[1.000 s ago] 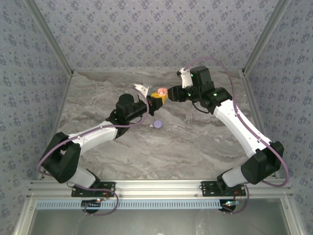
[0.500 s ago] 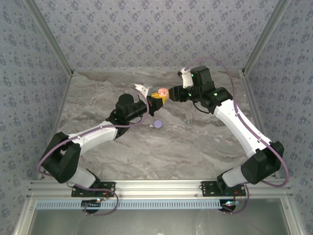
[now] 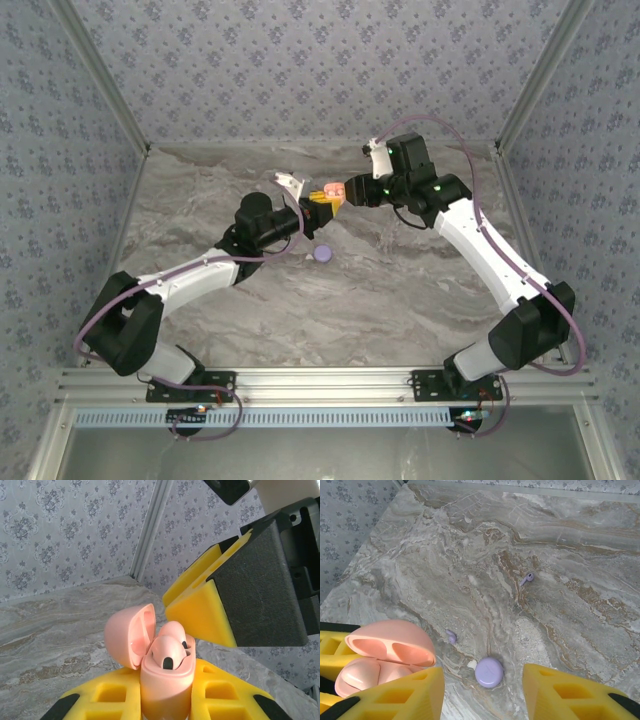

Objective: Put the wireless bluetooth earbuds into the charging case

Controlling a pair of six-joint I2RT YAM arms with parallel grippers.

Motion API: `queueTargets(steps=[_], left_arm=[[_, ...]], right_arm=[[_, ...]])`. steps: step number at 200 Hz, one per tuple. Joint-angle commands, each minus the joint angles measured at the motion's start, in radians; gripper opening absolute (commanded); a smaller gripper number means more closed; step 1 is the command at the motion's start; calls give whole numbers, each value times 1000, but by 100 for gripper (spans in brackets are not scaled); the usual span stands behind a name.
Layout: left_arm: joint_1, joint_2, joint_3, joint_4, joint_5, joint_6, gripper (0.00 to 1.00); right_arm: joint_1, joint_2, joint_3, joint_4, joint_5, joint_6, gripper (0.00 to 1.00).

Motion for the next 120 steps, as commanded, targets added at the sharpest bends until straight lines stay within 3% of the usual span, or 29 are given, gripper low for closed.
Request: queueTargets(steps=[1, 46, 120], left_arm=[[-11, -53, -8, 48, 47, 30, 5], [-3, -69, -10, 37, 102, 64, 5], [38, -58, 6, 103, 279, 30, 5]], right_arm=[[-6, 5, 29, -22, 4, -14, 47], [-70, -24, -17, -10, -99, -5, 44], [-196, -25, -92, 61, -421, -26, 23]])
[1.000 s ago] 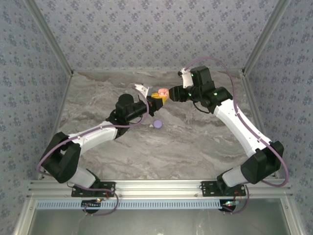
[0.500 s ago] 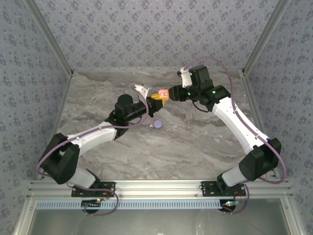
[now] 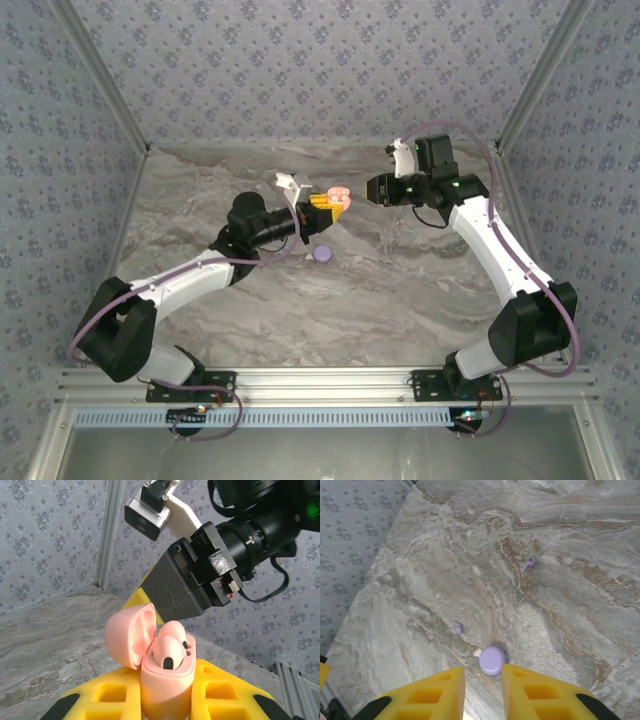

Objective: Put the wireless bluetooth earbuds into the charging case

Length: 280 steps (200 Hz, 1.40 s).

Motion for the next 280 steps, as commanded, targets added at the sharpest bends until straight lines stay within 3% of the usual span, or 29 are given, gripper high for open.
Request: queueTargets(steps=[1, 79, 213, 280], left_arm=[[15, -19, 14, 70, 84, -6, 5], [21, -5, 22, 122, 155, -41, 5], [21, 13, 12, 157, 174, -80, 5], [21, 10, 9, 95, 150, -64, 5]], right_arm=[[-13, -20, -14, 40, -153, -25, 22], [-4, 15, 9, 64, -324, -44, 18], [32, 21, 30, 114, -452, -38, 16], [33, -17, 22, 139, -471, -41, 16]])
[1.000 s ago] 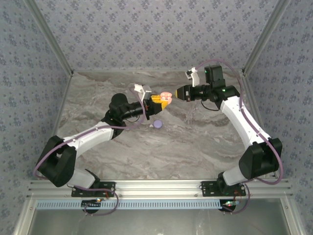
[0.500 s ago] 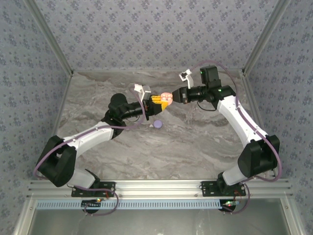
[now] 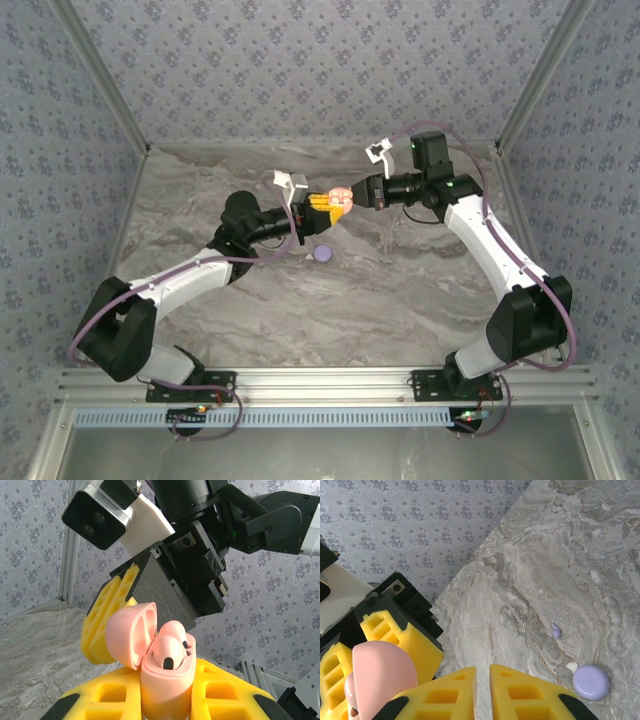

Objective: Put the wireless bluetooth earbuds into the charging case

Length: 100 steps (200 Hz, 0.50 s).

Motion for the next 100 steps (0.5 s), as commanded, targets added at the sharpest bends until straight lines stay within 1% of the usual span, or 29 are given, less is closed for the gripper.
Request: queueTargets(steps=[1, 43, 65, 78, 91, 100], left_arm=[[5, 8, 10, -8, 1, 5, 5], [4, 11, 14, -49, -8, 14, 5], [5, 9, 14, -60, -21, 15, 5], [5, 7, 18, -78, -30, 20, 5], [4, 4, 27, -104, -36, 25, 5], [4, 0, 33, -125, -42, 31, 5]], right_arm=[[8, -43, 26, 24, -42, -4, 16], [7, -63, 8, 48, -43, -3, 16], [8, -65, 9, 29, -10, -14, 16], [9, -66, 11, 8, 36, -19, 18], [9, -67, 17, -26, 113, -29, 20], [9, -69, 25, -55, 171, -38, 23]])
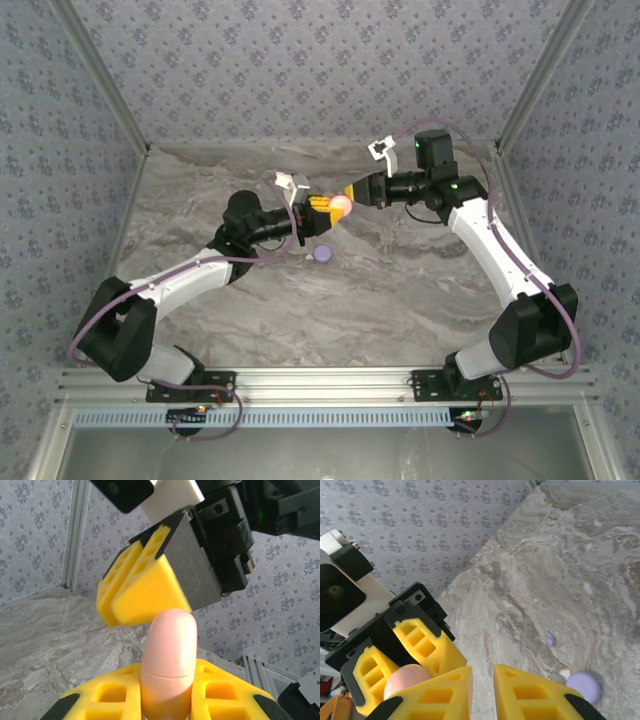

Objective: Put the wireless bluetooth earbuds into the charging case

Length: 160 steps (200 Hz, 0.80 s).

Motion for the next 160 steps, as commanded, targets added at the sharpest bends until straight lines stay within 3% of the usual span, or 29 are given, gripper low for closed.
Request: queueTargets(steps=[1, 25, 50, 116, 160], left_arm=[[4, 0, 34, -57, -25, 27, 5], [5, -14, 44, -127, -87, 52, 6], [5, -24, 60, -200, -138, 82, 6], [6, -20, 91, -272, -150, 101, 6], [26, -9, 128, -363, -187, 82, 5]], right_arm=[[7, -33, 26, -65, 134, -32, 23], [9, -50, 31, -109, 270, -52, 27], [8, -74, 30, -120, 325, -61, 30], [18, -79, 25, -137, 188, -112, 44], [25, -75, 26, -149, 211, -119, 47]])
